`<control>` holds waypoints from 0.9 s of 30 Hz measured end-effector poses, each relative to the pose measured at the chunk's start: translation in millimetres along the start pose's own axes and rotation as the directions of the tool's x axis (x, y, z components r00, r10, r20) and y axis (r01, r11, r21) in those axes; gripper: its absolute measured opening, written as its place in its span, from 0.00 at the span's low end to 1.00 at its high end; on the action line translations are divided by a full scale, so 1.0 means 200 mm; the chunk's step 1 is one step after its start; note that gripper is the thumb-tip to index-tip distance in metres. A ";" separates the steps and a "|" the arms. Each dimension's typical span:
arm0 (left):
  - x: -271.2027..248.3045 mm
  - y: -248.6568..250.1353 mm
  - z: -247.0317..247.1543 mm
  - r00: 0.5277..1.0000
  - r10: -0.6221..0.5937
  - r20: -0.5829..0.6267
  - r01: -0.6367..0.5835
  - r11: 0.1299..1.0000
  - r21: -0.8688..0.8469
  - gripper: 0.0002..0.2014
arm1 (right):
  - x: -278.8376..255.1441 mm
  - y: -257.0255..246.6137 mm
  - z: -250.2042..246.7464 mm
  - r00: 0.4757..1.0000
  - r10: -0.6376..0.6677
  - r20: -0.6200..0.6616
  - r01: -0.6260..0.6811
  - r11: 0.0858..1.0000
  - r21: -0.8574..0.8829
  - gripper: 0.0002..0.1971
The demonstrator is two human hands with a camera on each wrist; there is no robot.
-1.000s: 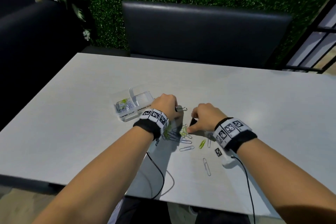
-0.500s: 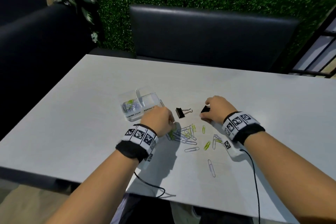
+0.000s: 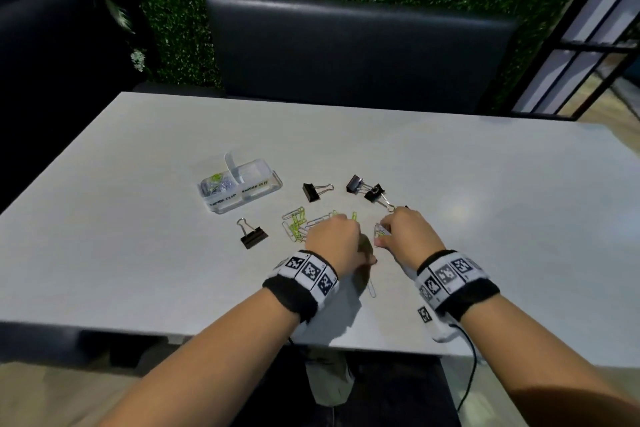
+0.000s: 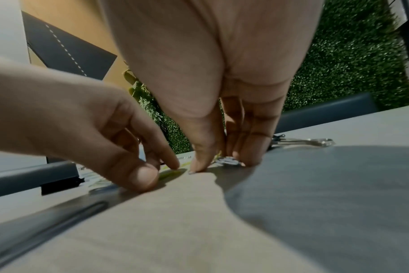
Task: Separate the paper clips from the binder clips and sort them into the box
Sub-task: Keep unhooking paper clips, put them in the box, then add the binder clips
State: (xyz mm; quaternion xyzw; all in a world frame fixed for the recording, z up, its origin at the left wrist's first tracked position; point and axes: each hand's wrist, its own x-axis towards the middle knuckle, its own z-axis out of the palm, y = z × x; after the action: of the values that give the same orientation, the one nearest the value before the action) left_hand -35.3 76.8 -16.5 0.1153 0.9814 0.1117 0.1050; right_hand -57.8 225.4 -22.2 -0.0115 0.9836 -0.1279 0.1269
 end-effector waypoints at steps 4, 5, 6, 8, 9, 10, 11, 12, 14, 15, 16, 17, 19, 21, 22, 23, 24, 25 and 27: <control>0.06 0.03 0.00 0.998 -0.045 -0.037 0.045 0.999 -0.007 0.13 | 0.04 0.02 0.00 0.998 0.010 -0.054 -0.009 1.000 0.015 0.08; 0.07 0.03 0.00 0.998 -0.060 -0.032 0.060 0.998 -0.008 0.11 | 0.05 0.01 0.01 0.998 0.010 -0.069 -0.010 1.000 0.003 0.08; 0.07 0.04 0.00 0.997 -0.073 -0.023 0.073 0.997 -0.016 0.11 | 0.05 0.01 0.02 0.997 0.010 -0.080 -0.011 1.000 -0.011 0.08; 0.08 0.06 0.01 0.996 -0.087 -0.002 0.087 0.995 -0.041 0.11 | 0.05 -0.01 0.02 0.996 0.011 -0.091 -0.014 0.999 -0.037 0.06; 0.07 0.06 0.00 0.996 -0.086 0.006 0.086 0.995 -0.054 0.11 | 0.04 -0.01 0.02 0.995 0.008 -0.097 -0.013 0.999 -0.047 0.06; 0.07 0.07 0.00 0.997 -0.081 0.017 0.082 0.995 -0.062 0.11 | 0.04 -0.01 0.02 0.995 0.009 -0.102 -0.015 0.998 -0.057 0.06; 0.07 0.08 0.00 0.996 -0.079 0.032 0.081 0.994 -0.069 0.11 | 0.03 -0.01 0.02 0.995 0.014 -0.102 -0.020 0.998 -0.060 0.06; 0.08 0.09 -0.01 0.995 -0.081 0.053 0.084 0.994 -0.074 0.11 | 0.03 -0.01 0.02 0.995 0.016 -0.100 -0.022 0.998 -0.057 0.07; 0.08 0.09 -0.01 0.991 -0.094 0.096 0.103 0.991 -0.089 0.12 | 0.03 0.00 0.01 0.996 0.033 -0.088 -0.035 0.999 -0.024 0.07; 0.08 0.09 -0.02 0.989 -0.099 0.113 0.111 0.989 -0.099 0.12 | 0.03 0.01 0.00 0.996 0.046 -0.082 -0.046 0.999 0.010 0.07; 0.07 0.09 -0.03 0.986 -0.109 0.129 0.123 0.986 -0.112 0.13 | 0.03 0.02 0.00 0.996 0.056 -0.075 -0.052 0.997 0.049 0.07; 0.08 0.09 -0.04 0.983 -0.112 0.148 0.131 0.984 -0.125 0.12 | 0.03 0.03 -0.01 0.996 0.064 -0.067 -0.057 0.994 0.093 0.08; 0.08 0.07 -0.05 0.977 -0.106 0.186 0.136 0.979 -0.152 0.12 | 0.02 0.06 -0.04 0.995 0.074 -0.062 -0.062 0.981 0.184 0.08; 0.07 0.04 -0.08 0.974 -0.119 0.194 0.157 0.968 -0.196 0.13 | 0.01 0.07 -0.06 0.993 0.088 -0.078 -0.061 0.952 0.301 0.08; 0.08 0.01 -0.10 0.974 -0.126 0.188 0.168 0.959 -0.230 0.14 | 0.01 0.06 -0.08 0.992 0.089 -0.087 -0.053 0.935 0.352 0.08; 0.07 -0.02 -0.12 0.974 -0.136 0.181 0.184 0.944 -0.276 0.14 | 0.01 0.04 -0.10 0.992 0.081 -0.093 -0.038 0.918 0.395 0.08; 0.07 -0.05 -0.15 0.975 -0.146 0.169 0.195 0.926 -0.322 0.13 | 0.02 0.01 -0.11 0.993 0.070 -0.096 -0.021 0.900 0.436 0.08; 0.06 -0.09 -0.18 0.975 -0.159 0.158 0.208 0.907 -0.367 0.13 | 0.03 -0.03 -0.13 0.994 0.056 -0.094 -0.004 0.877 0.480 0.08; 0.05 -0.21 -0.24 0.975 -0.195 0.110 0.224 0.857 -0.465 0.13 | 0.08 -0.14 -0.15 0.995 0.009 -0.096 0.046 0.832 0.554 0.08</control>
State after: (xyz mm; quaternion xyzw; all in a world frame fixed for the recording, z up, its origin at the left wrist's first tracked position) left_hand -64.2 30.7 17.3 -0.0179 0.9272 0.3329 0.1706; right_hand -80.8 205.2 9.0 0.0223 0.9089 -0.4093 0.0768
